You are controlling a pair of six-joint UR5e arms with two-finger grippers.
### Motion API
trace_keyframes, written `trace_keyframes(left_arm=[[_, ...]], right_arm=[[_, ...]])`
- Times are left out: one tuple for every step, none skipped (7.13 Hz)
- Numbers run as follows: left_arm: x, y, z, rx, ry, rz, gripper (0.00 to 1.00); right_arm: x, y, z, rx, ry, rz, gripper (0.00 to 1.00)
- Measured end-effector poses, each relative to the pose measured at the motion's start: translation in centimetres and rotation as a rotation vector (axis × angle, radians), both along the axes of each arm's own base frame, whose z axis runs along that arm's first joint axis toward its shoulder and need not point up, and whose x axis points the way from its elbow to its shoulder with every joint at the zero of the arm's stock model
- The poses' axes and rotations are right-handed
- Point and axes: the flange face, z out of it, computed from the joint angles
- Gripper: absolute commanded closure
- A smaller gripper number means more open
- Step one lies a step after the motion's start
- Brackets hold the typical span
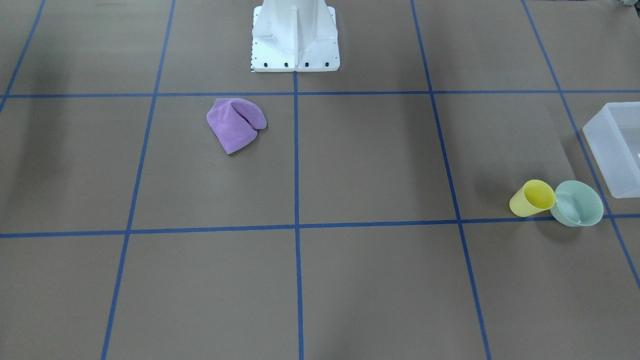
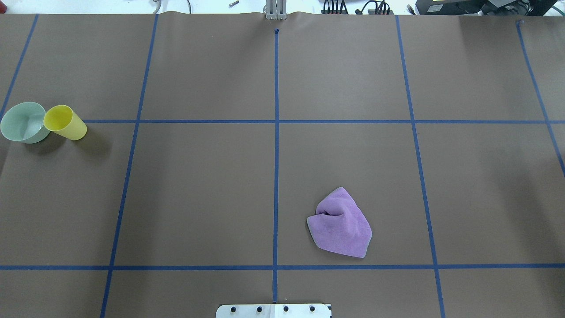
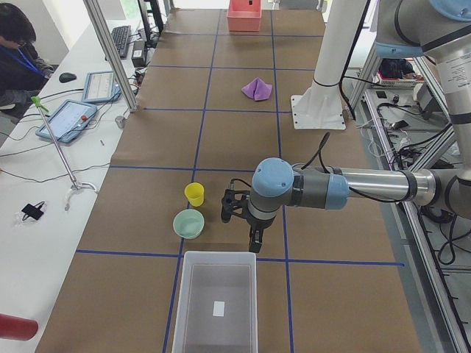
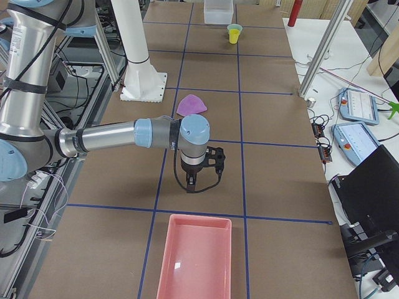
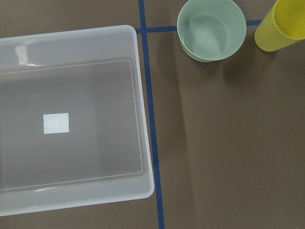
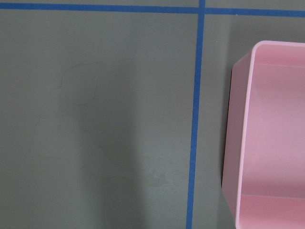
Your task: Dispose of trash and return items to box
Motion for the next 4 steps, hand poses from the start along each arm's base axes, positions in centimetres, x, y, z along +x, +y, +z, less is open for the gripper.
trace_keyframes(left_arm=[[-0.01, 0.09, 0.00, -0.002, -0.002, 0.000, 0.01], [-0.02, 0.19, -0.11, -0.001, -0.004, 0.000, 0.01], [-0.04, 0.16, -0.31, 0.002, -0.005, -0.001, 0.01], [-0.04, 0.06, -0.64, 0.010, -0.004, -0.001, 0.01]], right_arm=[[0.00, 0.02, 0.02, 0.000, 0.000, -0.001, 0.00], [0.01, 0.02, 0.02, 0.001, 0.001, -0.001, 0.00], [0.03, -0.08, -0.06, 0.005, 0.005, -0.002, 0.00], [0.09, -0.25, -0.24, 0.011, 0.014, -0.002, 0.00]])
